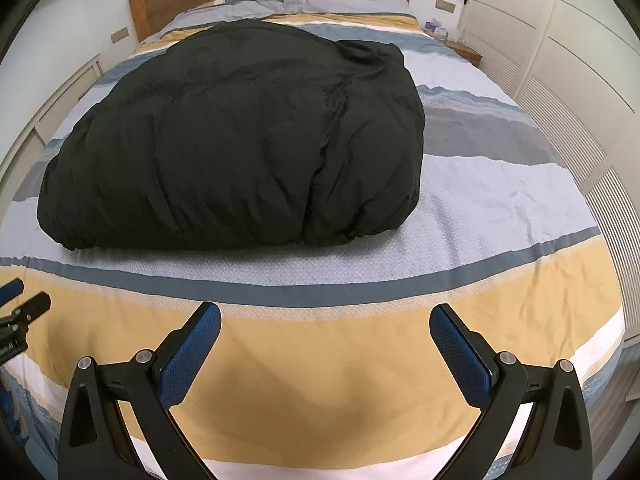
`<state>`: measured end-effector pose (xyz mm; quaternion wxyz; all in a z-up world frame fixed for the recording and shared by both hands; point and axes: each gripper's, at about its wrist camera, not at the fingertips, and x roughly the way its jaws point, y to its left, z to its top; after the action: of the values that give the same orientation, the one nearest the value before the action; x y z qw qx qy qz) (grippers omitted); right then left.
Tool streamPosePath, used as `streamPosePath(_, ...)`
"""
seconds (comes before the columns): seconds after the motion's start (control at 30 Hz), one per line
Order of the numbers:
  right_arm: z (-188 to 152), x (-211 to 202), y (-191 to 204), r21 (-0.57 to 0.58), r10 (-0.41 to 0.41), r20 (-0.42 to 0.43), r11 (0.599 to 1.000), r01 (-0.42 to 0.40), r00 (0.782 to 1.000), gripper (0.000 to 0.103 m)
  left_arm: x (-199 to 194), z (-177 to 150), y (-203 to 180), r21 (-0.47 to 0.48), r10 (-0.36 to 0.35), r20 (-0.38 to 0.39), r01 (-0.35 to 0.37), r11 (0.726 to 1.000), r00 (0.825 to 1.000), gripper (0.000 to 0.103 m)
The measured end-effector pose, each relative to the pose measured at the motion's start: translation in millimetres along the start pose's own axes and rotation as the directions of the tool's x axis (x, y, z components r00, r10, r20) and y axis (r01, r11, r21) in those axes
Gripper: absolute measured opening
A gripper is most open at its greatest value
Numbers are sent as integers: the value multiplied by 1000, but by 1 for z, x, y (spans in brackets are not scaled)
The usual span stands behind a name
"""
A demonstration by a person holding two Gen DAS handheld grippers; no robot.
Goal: Fold large clothes
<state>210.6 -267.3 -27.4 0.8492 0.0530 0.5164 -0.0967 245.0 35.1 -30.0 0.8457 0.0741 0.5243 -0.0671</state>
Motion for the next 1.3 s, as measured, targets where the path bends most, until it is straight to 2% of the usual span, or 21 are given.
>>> streamPosePath(0.27, 4, -4, -1, 12, 23, 30, 1000, -23, 999, 102, 2, -3, 9, -20, 9, -17, -9, 1000, 1000, 82)
streamPosePath(0.7, 2, -10, 1, 35, 38, 65, 999, -40, 997, 102, -9, -5, 22, -43, 46, 15, -46, 998, 999, 82)
streamPosePath(1.3, 0, -6, 15, 1, 46, 48, 999, -46, 998, 102, -12, -4, 25, -57, 68, 28, -66, 996, 997, 82)
